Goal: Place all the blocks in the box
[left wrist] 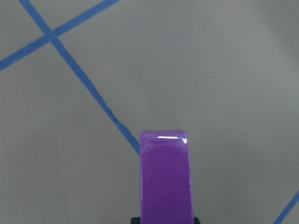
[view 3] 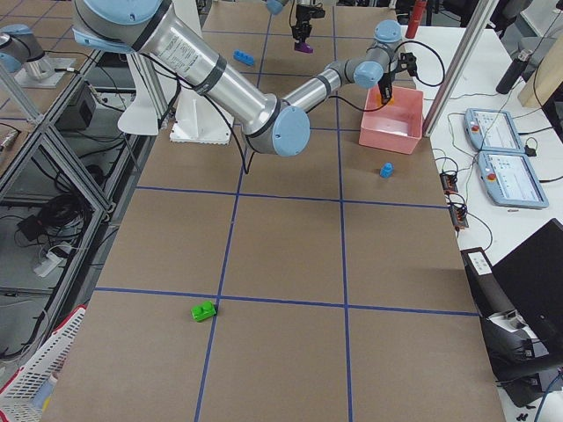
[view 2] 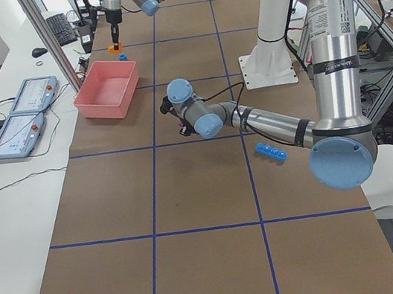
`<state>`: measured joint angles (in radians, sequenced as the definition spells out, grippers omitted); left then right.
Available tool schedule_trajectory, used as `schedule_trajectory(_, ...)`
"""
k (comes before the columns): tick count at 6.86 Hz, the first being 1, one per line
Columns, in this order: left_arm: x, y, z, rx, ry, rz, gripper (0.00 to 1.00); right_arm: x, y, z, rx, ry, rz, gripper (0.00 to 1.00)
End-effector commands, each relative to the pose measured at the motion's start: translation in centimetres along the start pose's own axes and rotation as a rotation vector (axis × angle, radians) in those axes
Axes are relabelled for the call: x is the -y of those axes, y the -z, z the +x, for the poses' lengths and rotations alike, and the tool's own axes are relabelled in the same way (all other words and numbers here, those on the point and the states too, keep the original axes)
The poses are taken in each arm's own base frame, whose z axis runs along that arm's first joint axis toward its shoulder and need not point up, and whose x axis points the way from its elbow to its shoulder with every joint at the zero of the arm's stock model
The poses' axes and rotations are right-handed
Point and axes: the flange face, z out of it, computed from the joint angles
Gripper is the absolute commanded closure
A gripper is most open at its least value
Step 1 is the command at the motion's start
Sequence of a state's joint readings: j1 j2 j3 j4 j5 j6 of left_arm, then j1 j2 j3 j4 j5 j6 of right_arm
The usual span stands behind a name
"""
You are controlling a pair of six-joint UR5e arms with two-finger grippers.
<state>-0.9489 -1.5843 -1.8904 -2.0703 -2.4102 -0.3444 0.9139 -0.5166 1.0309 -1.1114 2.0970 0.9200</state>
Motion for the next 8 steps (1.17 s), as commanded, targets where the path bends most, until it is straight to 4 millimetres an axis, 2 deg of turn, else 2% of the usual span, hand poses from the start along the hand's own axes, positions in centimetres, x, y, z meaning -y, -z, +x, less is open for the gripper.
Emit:
schedule_trajectory(1, 3.5, 1.4, 1.0, 0.001, 0.041, 0.044, 1.0, 0.5, -4.1, 0.4, -0.003, 0.03, 0.057, 1.0)
schedule_trajectory(2, 6.3, 2.2, 1.1, 0.001, 0.088, 0.078, 1.0, 0.8, -3.7, -0.1, 0.002, 0.006, 0.063, 0.01)
schedule_trajectory(3, 8.8, 3.1, 1.7, -0.002, 0.127, 0.106, 1.0, 1.4, -2.7, -1.3, 0.019, -0.076, 0.072, 0.0)
schedule_trajectory(4, 11.3, 4.8, 3.2, -0.038, 0.242, 0.141, 1.0, 3.0, 0.2, -2.2, 0.044, -0.095, 0.072, 0.0)
schedule_trajectory(5, 15.1, 6.4, 6.4, -0.08, 0.337, 0.186, 1.0, 4.0, 3.5, -1.8, 0.028, -0.126, 0.023, 0.0)
schedule_trajectory(6, 19.3, 7.1, 8.3, -0.101, 0.386, 0.224, 1.0, 4.9, 7.6, -0.7, -0.036, -0.139, -0.011, 0.0)
schedule_trajectory(7, 23.2, 7.7, 9.3, -0.076, 0.428, 0.287, 1.0, 3.8, 9.5, -0.3, -0.127, -0.09, -0.072, 0.0)
schedule_trajectory(8, 27.5, 7.0, 10.0, -0.047, 0.449, 0.338, 1.0, 3.3, 10.9, 3.1, -0.172, -0.044, -0.092, 0.0)
